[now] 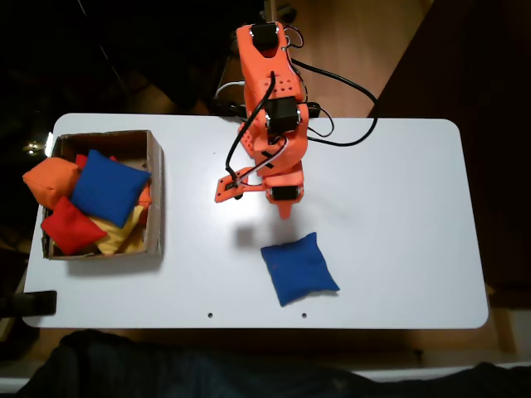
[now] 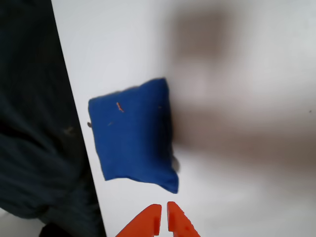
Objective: Grasp a bag and put it in the box.
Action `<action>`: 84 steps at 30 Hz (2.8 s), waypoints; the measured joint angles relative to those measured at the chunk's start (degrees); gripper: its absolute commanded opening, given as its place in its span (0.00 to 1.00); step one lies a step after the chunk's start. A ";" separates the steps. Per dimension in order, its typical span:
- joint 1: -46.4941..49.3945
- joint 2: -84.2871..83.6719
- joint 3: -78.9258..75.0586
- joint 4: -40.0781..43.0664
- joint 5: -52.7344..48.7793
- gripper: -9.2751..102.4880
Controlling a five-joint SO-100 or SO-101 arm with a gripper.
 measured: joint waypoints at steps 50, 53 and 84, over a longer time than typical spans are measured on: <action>-2.99 -34.80 -26.63 -1.49 6.77 0.08; -3.16 -36.91 -29.00 -0.44 7.03 0.08; -3.60 -57.04 -51.94 12.48 3.52 0.08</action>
